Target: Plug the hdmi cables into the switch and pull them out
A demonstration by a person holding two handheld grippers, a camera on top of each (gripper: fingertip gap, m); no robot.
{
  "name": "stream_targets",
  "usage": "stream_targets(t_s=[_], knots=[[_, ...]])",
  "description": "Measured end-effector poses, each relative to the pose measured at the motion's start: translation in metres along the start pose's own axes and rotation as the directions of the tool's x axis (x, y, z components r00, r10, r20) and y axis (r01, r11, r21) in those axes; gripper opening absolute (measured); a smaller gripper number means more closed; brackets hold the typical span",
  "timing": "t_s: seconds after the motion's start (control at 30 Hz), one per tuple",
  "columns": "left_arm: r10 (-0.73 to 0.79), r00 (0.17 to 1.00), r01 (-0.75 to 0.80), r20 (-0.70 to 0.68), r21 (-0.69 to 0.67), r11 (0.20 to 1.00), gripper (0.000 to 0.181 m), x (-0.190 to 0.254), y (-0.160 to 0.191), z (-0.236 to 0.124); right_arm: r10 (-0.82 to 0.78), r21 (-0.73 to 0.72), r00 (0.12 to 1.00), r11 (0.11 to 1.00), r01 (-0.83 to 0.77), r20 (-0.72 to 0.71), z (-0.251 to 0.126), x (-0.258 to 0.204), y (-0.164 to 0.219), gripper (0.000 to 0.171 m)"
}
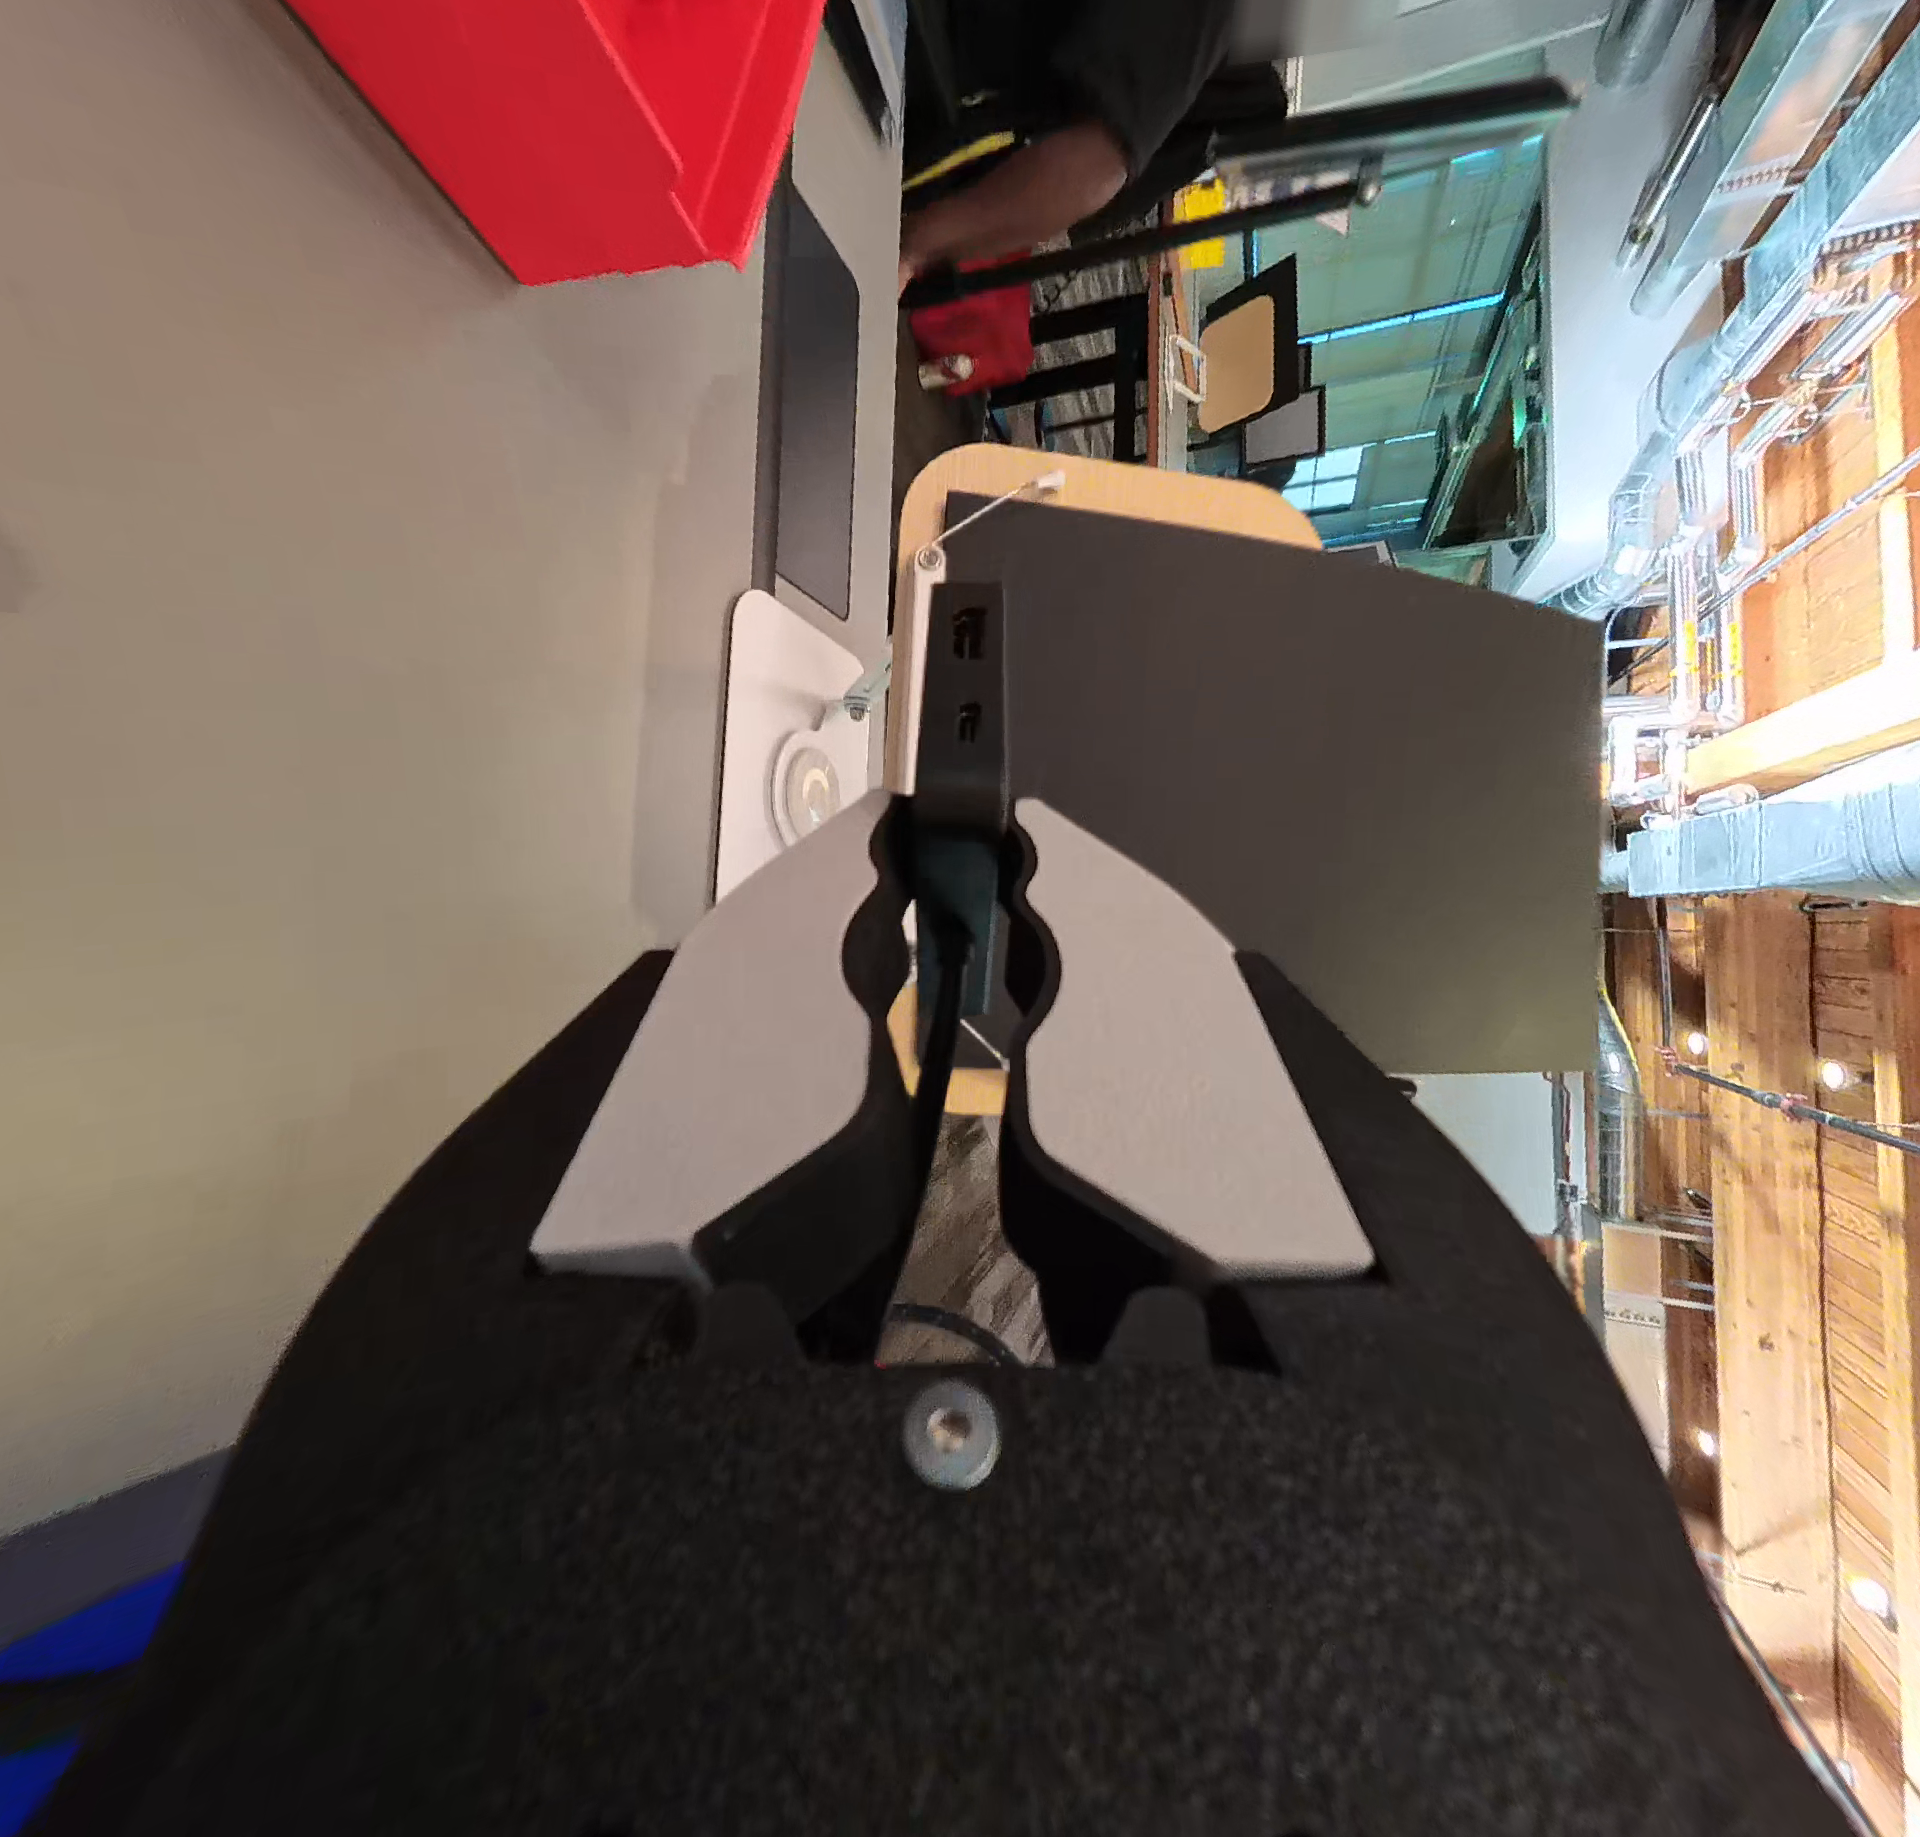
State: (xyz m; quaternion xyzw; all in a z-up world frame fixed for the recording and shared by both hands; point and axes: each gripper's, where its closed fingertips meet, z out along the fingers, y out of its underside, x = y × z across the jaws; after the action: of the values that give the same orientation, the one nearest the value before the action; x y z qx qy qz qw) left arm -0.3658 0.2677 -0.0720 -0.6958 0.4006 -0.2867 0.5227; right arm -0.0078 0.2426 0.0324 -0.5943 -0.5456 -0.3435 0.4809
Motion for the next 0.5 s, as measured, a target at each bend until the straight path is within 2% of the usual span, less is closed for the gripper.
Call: stream_targets(t_s=[0.1,0.2,0.33,0.5], knots=[[-0.033,0.992,0.051,0.125,-0.140,0.989,0.048,-0.068,0.010,-0.018,0.015,-0.002,1.000,1.000,-0.015,0.012,0.003,-0.002,0.006,0.015],[0.029,0.980,0.033,0.199,-0.303,0.952,0.045,-0.110,0.029,-0.022,0.032,-0.008,0.999,0.999,-0.031,0.026,0.007,-0.004,0.012,0.015],[0.103,0.975,0.010,0.195,-0.507,0.862,0.046,-0.131,0.059,-0.010,0.043,-0.008,0.998,0.999,-0.042,0.038,0.011,-0.007,0.016,0.015],[0.202,0.962,-0.055,0.181,-0.599,0.799,0.041,-0.134,0.079,0.006,0.034,-0.010,0.998,0.999,-0.033,0.048,0.013,-0.011,0.015,0.015]])
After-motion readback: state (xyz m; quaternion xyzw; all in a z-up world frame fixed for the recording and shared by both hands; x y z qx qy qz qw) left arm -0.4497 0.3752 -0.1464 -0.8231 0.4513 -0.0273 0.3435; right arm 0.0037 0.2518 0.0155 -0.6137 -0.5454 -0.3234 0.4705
